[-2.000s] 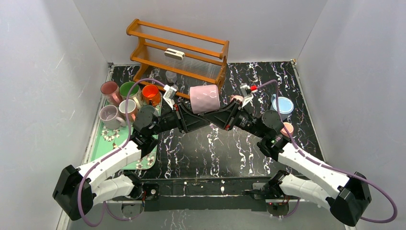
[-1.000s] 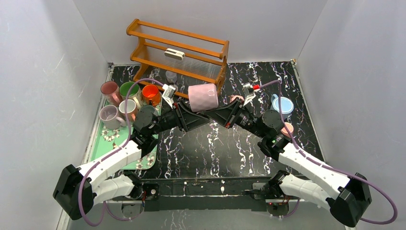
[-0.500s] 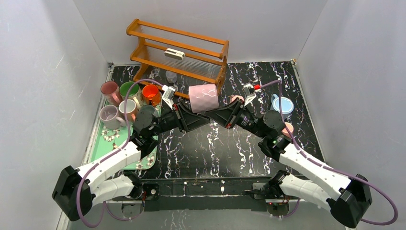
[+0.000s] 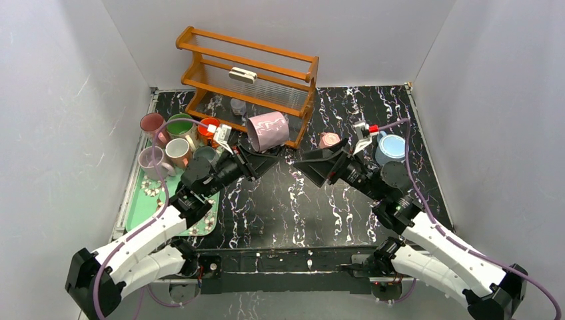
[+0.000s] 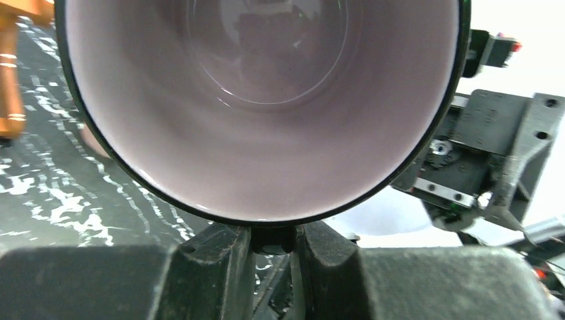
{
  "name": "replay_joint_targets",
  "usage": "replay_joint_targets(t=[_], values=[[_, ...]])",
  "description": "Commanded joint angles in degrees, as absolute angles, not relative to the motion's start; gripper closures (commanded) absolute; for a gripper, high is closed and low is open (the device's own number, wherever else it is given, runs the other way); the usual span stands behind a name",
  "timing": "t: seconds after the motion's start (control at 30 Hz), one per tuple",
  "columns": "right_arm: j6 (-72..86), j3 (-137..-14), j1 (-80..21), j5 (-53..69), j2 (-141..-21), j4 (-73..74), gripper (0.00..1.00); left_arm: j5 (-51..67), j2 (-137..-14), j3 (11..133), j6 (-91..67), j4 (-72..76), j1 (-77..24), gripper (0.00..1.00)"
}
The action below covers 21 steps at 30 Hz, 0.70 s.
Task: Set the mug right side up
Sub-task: Turn over the cup at the center of the board, then place the cup on the tray.
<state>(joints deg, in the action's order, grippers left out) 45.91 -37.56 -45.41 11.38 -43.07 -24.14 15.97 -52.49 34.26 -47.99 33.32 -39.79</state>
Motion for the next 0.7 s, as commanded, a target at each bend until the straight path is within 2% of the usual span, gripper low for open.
replay_joint_targets(t=[0.0, 0.27, 0.67], values=[[44.0, -37.4, -45.7, 9.3, -40.7, -20.8, 0.02, 6.2, -47.6, 36.1, -40.4, 28.5, -39.6, 1.00], [41.8, -38.1, -45.7, 5.4, -36.9, -11.1, 0.01, -11.1, -39.1, 40.0, -35.0, 7.8, -39.6, 1.00], [41.0, -39.7, -45.7, 0.4, -35.0, -0.4, 0.01, -38.1, -34.2, 43.0, -42.5, -21.0, -39.6, 1.00]])
